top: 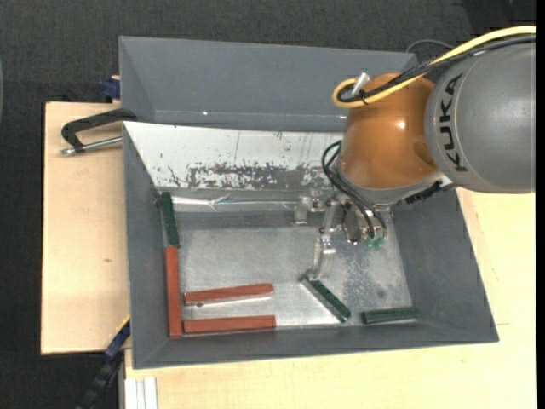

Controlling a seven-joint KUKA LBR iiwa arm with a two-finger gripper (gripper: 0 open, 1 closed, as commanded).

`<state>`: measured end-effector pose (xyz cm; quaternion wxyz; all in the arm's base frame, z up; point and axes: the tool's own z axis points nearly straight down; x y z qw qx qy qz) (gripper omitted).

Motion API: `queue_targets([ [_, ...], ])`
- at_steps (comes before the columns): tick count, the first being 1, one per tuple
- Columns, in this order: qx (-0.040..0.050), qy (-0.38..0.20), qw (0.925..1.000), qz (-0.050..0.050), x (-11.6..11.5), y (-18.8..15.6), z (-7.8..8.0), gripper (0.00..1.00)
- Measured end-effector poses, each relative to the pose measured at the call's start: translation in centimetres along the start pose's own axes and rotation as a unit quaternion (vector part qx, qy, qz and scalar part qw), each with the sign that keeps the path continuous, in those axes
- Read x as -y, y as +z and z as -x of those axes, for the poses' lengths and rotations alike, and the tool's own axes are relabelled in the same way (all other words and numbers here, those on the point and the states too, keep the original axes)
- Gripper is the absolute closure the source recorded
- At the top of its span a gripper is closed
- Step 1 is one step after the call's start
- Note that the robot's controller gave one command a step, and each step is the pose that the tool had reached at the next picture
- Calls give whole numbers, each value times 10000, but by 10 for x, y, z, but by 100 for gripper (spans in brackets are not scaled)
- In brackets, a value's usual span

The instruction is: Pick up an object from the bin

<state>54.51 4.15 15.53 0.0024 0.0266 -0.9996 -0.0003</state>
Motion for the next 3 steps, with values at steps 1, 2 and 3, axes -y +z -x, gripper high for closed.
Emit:
queue_targets([
  [1,89,213,9997,6,-7,19,-11,0],
  [2,37,430,9991,2,-48,75,-36,0],
  [3,21,294,9996,1,-16,79,-43,100],
])
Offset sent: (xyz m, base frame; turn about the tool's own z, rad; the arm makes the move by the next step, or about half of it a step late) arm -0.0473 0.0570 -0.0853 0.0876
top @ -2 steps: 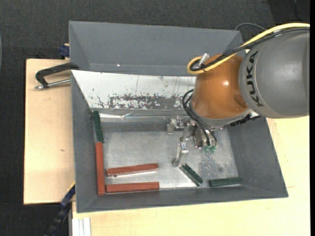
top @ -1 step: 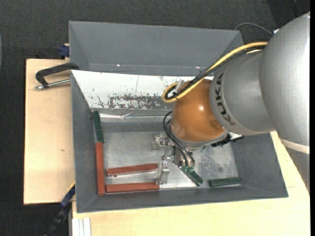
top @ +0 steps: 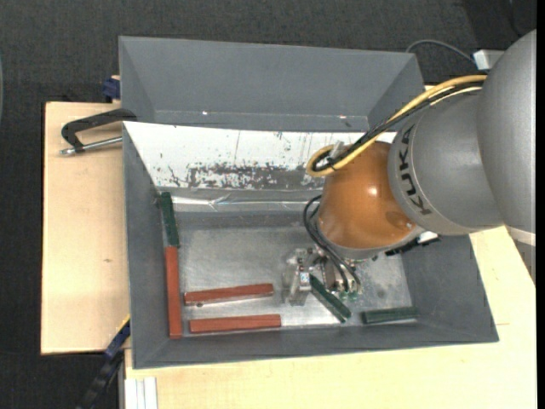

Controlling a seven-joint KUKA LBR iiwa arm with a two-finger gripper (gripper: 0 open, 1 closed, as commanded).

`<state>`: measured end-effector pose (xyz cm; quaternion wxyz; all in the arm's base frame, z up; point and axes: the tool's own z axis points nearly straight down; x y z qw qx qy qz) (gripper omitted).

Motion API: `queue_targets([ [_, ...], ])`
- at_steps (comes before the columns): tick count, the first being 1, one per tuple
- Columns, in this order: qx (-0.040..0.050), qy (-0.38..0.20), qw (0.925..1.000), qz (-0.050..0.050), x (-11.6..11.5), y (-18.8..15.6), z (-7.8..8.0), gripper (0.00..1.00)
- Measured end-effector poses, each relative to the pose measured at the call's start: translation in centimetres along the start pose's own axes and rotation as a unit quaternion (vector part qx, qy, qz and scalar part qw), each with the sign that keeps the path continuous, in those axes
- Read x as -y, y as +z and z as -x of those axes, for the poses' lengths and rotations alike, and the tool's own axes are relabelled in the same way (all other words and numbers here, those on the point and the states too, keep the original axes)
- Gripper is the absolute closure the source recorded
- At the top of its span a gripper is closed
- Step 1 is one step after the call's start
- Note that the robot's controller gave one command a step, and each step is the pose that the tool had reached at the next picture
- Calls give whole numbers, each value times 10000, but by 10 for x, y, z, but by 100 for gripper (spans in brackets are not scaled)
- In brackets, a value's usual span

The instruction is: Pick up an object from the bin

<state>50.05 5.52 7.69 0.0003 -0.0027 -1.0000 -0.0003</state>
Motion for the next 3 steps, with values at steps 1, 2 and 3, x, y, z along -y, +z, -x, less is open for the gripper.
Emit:
queue_targets([
  [1,0,-1,10000,2,0,0,0,0],
  [2,0,-1,10000,3,0,0,0,0],
  [3,25,-303,9995,-1,-8,-19,4,0],
])
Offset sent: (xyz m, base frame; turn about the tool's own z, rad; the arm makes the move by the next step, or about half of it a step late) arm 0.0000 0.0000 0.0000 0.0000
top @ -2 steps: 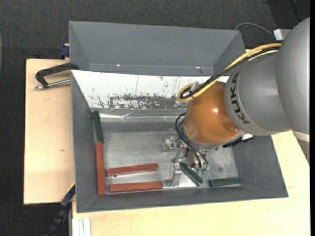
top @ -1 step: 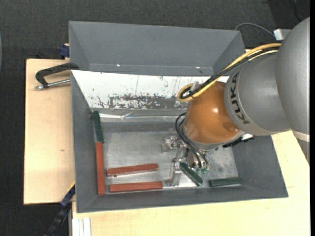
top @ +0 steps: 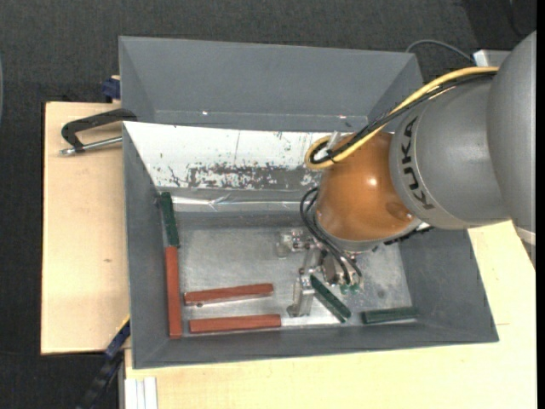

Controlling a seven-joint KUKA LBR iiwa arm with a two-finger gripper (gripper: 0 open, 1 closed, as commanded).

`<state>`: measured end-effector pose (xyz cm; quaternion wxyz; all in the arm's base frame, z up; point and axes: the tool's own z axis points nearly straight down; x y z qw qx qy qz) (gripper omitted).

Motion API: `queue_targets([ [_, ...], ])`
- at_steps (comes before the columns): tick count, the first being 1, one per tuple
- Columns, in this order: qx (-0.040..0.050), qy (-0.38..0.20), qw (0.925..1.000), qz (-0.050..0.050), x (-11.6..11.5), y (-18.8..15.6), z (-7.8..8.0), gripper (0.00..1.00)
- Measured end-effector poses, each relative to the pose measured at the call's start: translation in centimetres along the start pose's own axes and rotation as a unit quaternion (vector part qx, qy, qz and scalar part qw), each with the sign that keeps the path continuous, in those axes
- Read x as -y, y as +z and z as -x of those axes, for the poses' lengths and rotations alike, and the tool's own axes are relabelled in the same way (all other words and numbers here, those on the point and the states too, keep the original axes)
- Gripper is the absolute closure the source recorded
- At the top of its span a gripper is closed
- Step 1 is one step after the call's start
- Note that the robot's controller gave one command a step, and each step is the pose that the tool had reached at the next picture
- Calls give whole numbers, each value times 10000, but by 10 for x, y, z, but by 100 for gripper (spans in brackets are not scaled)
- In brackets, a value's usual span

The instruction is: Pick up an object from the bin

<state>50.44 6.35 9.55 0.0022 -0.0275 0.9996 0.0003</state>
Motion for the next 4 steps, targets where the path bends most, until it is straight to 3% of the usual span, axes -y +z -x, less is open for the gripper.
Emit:
queue_targets([
  [1,-1,-54,10000,6,2,-7,-4,0],
  [2,-7,-360,9994,-2,-45,1,-5,0],
  [3,-12,-285,9996,8,-66,19,3,100],
  [4,-13,-285,9996,8,-66,19,3,100],
])
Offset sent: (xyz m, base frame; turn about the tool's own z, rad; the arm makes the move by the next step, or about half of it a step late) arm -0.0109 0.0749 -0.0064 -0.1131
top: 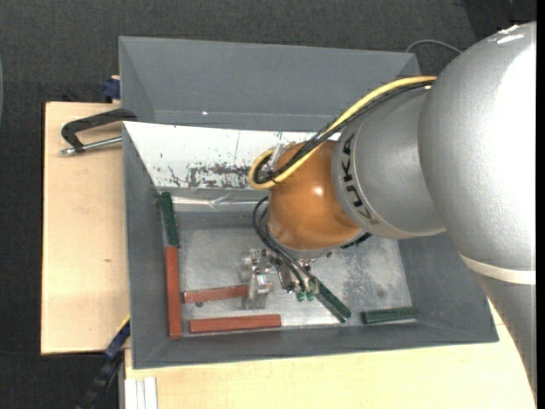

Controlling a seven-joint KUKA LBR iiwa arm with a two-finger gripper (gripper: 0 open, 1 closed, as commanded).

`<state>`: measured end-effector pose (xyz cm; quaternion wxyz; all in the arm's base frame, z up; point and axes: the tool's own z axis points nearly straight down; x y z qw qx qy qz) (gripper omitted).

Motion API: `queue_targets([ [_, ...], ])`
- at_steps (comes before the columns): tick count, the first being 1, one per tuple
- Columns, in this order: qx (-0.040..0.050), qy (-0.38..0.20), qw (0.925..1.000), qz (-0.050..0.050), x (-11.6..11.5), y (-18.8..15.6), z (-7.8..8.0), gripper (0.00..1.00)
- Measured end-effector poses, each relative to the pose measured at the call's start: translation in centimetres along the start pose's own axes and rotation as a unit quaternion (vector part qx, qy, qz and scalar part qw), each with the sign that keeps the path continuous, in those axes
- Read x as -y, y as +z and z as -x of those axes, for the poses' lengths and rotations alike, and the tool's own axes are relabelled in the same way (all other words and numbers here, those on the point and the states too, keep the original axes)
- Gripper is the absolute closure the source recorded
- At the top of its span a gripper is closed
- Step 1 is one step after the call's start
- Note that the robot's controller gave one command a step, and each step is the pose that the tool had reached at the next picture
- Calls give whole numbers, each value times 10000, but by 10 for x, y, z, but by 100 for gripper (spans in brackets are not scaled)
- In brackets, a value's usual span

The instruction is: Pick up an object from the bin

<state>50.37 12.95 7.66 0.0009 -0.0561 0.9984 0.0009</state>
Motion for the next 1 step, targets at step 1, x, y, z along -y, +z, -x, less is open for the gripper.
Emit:
queue_targets([
  [1,15,-437,9990,-7,30,-124,6,100],
])
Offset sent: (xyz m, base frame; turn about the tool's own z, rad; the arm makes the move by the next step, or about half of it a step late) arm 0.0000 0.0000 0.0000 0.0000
